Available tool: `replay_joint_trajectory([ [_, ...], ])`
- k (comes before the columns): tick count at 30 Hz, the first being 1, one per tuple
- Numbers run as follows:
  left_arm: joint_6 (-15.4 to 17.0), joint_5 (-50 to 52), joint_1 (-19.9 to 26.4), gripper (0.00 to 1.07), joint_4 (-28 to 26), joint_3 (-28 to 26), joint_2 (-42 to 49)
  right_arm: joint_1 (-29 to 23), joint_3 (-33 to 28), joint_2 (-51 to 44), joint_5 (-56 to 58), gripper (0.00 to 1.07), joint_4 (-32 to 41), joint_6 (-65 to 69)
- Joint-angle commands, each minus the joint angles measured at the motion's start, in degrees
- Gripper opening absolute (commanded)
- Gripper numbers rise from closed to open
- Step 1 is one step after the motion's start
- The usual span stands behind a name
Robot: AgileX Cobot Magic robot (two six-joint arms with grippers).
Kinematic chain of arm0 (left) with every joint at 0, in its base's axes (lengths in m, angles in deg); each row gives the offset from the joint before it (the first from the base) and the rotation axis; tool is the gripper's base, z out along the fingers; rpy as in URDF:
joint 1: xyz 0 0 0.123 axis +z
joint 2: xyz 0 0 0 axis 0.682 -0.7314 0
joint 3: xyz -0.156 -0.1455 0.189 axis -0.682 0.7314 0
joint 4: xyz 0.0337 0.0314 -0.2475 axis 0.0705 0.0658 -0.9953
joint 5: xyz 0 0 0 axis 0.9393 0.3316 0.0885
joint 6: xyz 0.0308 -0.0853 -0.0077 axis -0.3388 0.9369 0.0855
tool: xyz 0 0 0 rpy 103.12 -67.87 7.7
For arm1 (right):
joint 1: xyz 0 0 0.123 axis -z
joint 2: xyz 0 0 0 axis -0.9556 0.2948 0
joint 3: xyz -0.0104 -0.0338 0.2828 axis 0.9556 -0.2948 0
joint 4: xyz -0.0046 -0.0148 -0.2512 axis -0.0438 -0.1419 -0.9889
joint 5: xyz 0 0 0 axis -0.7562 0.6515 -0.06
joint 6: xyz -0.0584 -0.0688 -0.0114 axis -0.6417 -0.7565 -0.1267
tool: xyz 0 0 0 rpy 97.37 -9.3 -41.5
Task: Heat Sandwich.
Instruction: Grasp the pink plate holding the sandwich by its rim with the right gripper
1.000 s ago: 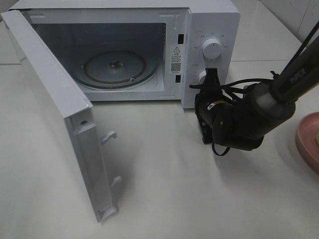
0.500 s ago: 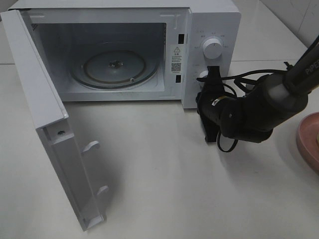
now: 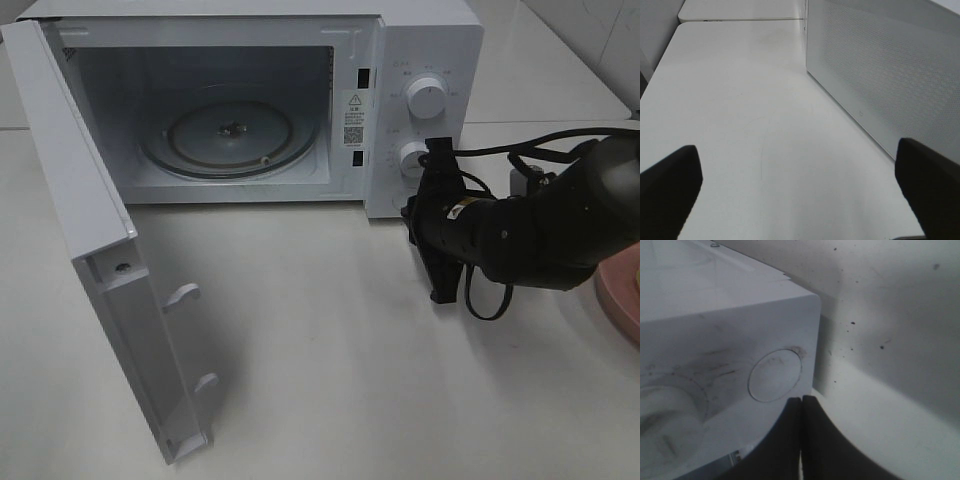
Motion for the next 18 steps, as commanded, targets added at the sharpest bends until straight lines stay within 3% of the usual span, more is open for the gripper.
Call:
replay_joint_trajectory([
  [1, 0.0, 0.0, 0.1, 1.01, 0.0, 0.2, 1.5, 0.2, -1.4, -3.4, 2.9, 0.02, -1.1, -3.6],
  [9, 0.0, 0.0, 0.1, 1.01, 0.0, 0.2, 1.5, 0.2, -2.6, -10.3, 14.5, 0.04, -1.3, -14.7],
  [18, 0.0, 0.0, 0.1, 1.01, 0.0, 0.2, 1.5, 0.2, -2.6, -16.0, 28.6, 0.06, -1.3, -39.0],
])
